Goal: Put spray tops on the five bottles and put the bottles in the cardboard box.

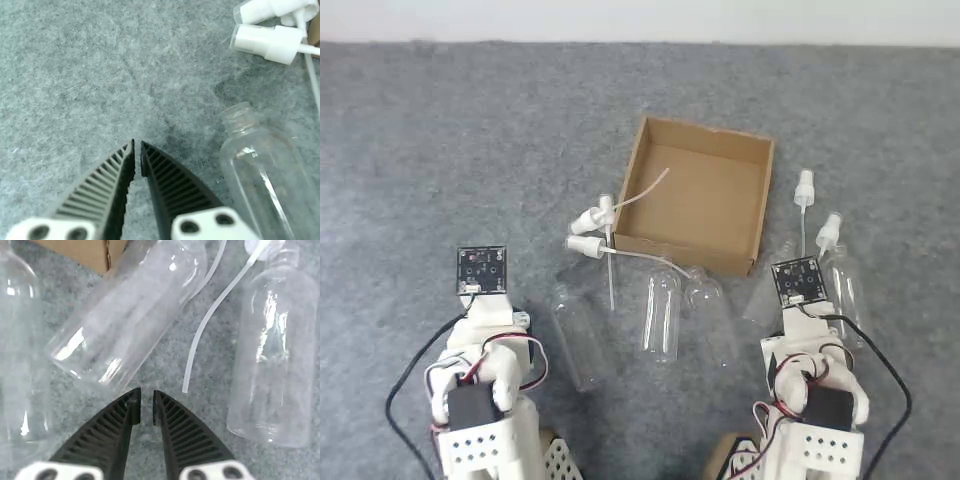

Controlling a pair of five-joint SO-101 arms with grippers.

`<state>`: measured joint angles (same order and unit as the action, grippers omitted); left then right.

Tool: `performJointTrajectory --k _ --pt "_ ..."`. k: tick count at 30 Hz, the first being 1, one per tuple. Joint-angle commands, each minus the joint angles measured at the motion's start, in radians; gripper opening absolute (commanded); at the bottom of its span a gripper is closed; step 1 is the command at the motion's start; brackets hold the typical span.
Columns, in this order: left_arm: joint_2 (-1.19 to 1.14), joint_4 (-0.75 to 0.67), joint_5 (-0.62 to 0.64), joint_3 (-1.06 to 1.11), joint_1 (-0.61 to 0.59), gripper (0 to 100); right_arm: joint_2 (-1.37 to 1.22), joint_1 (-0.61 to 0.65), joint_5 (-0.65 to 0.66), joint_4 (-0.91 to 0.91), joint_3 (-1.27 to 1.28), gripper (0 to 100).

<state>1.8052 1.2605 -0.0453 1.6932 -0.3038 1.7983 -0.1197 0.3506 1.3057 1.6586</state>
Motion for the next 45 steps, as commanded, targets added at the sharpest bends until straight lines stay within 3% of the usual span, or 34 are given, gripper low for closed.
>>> performJointTrajectory --k 1,13,16,20,25,30,33,40,45 --pt "0.02 0.003 0.012 -0.008 0.003 1 0.016 -0.008 0.009 0.005 0.023 1.2" --pt "0.021 -0.011 -0.003 -0.008 -0.005 1 0.018 -0.024 0.011 -0.07 -0.012 1.3" --pt "0.02 -0.126 -0.117 -0.008 -0.021 1 0.018 -0.061 0.011 -0.171 -0.018 1.3" --pt "0.021 -0.204 -0.295 -0.008 -0.158 1 0.018 -0.133 0.012 -0.328 -0.014 1.3" --pt "0.021 -0.33 -0.39 -0.013 -0.235 1 0.018 -0.168 0.012 -0.364 -0.063 1.3" --pt "0.018 -0.25 -0.39 -0.111 -0.23 2 0.007 -0.166 0.012 -0.252 -0.209 2.7" --pt "0.017 -0.153 -0.391 -0.213 -0.181 8 -0.019 -0.168 0.014 -0.191 -0.304 7.7" --pt "-0.046 -0.011 -0.391 -0.46 -0.083 11 -0.438 -0.165 0.068 -0.137 -0.56 9.2" --pt "-0.393 -0.063 -0.391 -0.648 -0.081 11 -0.875 -0.168 0.071 -0.084 -0.822 15.1"
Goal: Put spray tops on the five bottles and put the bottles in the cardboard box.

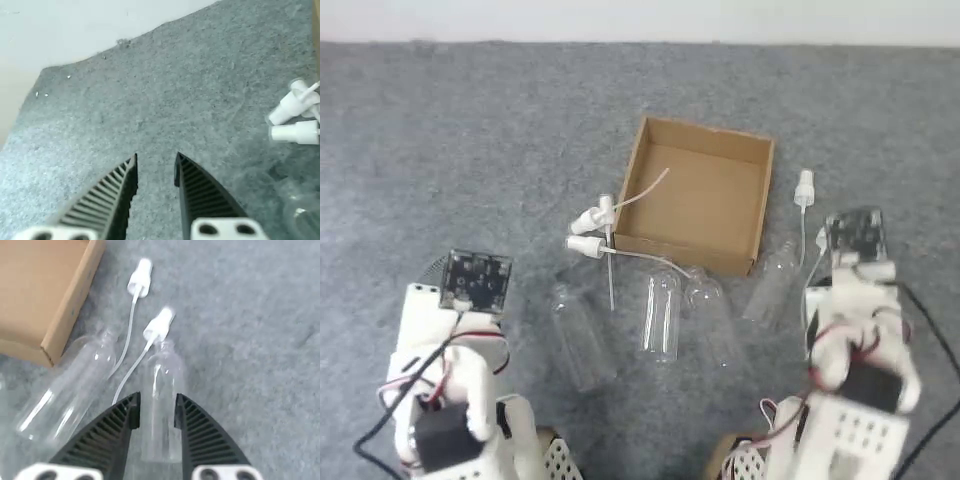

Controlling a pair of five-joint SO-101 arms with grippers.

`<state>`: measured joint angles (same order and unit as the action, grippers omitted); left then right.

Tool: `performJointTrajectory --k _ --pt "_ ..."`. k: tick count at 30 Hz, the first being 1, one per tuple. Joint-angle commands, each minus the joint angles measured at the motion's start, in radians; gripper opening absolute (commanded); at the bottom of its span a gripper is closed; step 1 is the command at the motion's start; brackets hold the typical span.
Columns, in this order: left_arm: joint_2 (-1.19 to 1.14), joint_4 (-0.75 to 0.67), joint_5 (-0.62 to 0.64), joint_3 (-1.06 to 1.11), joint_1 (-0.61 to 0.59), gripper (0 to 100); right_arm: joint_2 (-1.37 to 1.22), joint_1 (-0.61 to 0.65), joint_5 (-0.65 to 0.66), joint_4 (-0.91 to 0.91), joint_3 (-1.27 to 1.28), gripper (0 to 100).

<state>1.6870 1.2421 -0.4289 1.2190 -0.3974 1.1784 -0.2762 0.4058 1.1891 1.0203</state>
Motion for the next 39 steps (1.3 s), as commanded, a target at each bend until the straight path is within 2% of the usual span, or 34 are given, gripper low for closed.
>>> performJointTrajectory --k 1,6,10,14,20,26,30,39 --pt "-0.365 -0.054 -0.008 -0.228 0.012 11 -0.338 -0.012 0.028 0.048 -0.233 18.4" --pt "-0.773 -0.049 -0.002 -0.512 0.08 12 -0.676 -0.012 0.106 0.102 -0.399 31.5" --pt "-1.01 -0.052 0.046 -0.648 0.143 12 -0.829 0.005 0.043 -0.044 -0.496 29.0" --pt "-1.125 -0.058 0.112 -0.676 0.155 12 -0.958 0.099 -0.066 -0.102 -0.721 25.7" --pt "-1.083 -0.06 0.121 -0.576 0.146 12 -1.213 0.223 -0.152 -0.111 -1.04 25.3" --pt "-0.936 -0.226 0.123 -0.36 0.1 12 -1.494 0.232 -0.153 -0.102 -1.274 25.4" --pt "-0.876 -0.259 0.123 -0.311 0.054 12 -1.604 0.196 -0.153 -0.097 -1.324 25.3" --pt "-0.873 -0.256 0.121 -0.309 0.058 12 -1.736 0.179 -0.149 -0.134 -1.329 25.2"
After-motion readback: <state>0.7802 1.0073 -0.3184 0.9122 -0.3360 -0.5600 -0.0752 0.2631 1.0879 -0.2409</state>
